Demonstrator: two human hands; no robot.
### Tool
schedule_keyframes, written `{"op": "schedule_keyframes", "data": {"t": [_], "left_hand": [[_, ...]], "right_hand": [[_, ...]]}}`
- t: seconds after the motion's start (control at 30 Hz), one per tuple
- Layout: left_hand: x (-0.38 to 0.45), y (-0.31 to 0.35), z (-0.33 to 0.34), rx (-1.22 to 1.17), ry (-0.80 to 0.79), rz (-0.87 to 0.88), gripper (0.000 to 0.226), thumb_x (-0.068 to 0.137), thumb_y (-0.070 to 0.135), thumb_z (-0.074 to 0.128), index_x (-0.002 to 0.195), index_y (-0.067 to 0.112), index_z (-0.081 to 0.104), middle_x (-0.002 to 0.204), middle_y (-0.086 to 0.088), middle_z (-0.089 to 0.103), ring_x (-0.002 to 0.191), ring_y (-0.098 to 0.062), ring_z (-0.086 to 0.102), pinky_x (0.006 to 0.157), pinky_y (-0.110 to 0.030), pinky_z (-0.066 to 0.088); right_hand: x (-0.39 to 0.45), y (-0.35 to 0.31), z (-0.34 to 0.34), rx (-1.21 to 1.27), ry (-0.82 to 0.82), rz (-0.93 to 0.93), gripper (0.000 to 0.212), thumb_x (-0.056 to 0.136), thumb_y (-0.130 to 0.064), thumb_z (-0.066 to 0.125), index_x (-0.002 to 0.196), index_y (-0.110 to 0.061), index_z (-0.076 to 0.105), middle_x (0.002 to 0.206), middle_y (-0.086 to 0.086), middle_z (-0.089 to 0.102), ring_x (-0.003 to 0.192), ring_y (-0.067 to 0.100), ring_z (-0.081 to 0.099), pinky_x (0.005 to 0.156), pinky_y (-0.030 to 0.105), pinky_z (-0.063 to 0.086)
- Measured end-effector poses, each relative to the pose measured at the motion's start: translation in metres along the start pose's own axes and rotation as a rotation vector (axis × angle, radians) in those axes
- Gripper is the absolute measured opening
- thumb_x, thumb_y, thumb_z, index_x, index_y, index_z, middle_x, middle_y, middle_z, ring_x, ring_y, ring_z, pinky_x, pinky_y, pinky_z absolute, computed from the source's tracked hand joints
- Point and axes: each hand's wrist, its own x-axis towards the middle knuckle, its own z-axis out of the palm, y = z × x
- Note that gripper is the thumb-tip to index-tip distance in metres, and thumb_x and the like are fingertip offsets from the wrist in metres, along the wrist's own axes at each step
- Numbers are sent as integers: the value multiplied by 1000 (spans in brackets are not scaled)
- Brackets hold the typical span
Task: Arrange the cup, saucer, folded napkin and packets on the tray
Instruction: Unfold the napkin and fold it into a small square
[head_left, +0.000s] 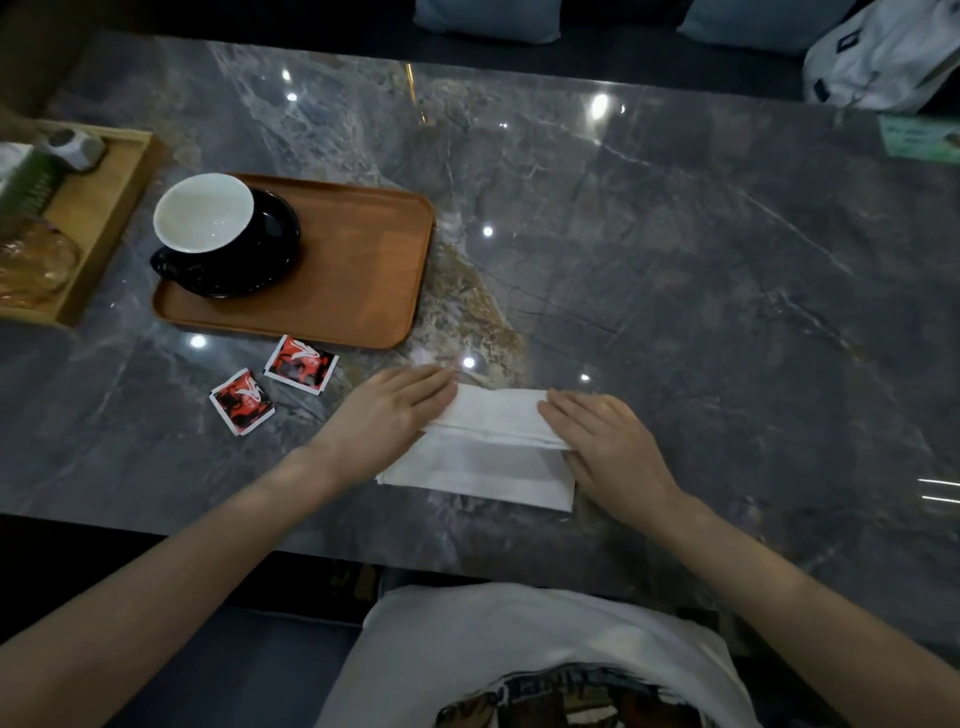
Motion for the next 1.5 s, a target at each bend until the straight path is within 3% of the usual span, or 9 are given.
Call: {"op": "schedule_keyframes", "data": {"t": [0.1,0.17,0.27,0.43,0.9,1.27,1.37,1.43,1.5], "left_hand": [[-15,8,10,30,-6,16,47,65,2,77,110,0,64,115,-17,66,103,-32,65,79,-47,55],[-23,10,16,56,-6,26,37,76,4,55,112,0,63,115,-16,66,104,-31,65,80,-44,55],[-31,12,24,78,-35,13,47,76,7,35,112,2,64,115,-13,67,103,-28,65,80,-41,56],[-39,14,36,101,-58,9,47,75,7,35,112,4,64,116,-11,67,105,-25,65,81,-39,56],[-42,13,47,128,-53,-33,45,77,5,36,111,-1,64,116,-15,67,105,-28,64,81,-41,55],[-48,28,42,52,-204,-182,59,77,31,37,121,-4,55,129,-21,56,120,-33,53,96,-51,45],[-34,39,36,-15,-131,-262,50,79,32,37,104,-1,65,113,-20,67,106,-32,63,91,-49,48],[-16,48,36,-71,-32,-308,43,83,27,36,100,1,66,109,-17,68,103,-31,64,89,-45,50],[5,58,42,-114,15,-314,48,87,24,31,119,0,57,128,-17,58,120,-32,54,97,-45,44]], "right_hand": [[-14,-8,7,-37,-6,-39,53,62,-2,78,113,-4,65,116,12,67,106,27,64,90,47,49],[-21,-13,12,-47,-23,-51,55,61,-1,78,115,-5,64,117,11,67,108,26,63,91,47,48],[-28,-20,21,-53,-28,-53,56,63,4,74,117,-5,62,120,11,65,110,25,62,93,47,48],[-35,-26,34,-101,-50,-72,45,77,-2,40,116,-7,63,119,9,66,111,23,62,92,44,49],[-30,-28,35,-221,-122,10,46,80,-6,34,116,-6,63,121,10,65,113,23,60,90,42,51],[-27,-32,29,-216,-285,155,51,77,-9,34,121,-4,58,128,14,59,120,26,54,99,48,43],[-24,-30,21,-48,-356,182,58,82,-31,35,132,-4,47,142,16,44,134,28,38,112,49,16],[-16,-38,18,14,-272,220,57,85,-35,31,130,-3,49,139,17,47,131,30,42,110,50,20],[0,-52,20,23,-179,271,52,90,-30,28,131,-3,47,139,15,48,130,28,43,108,52,27]]}}
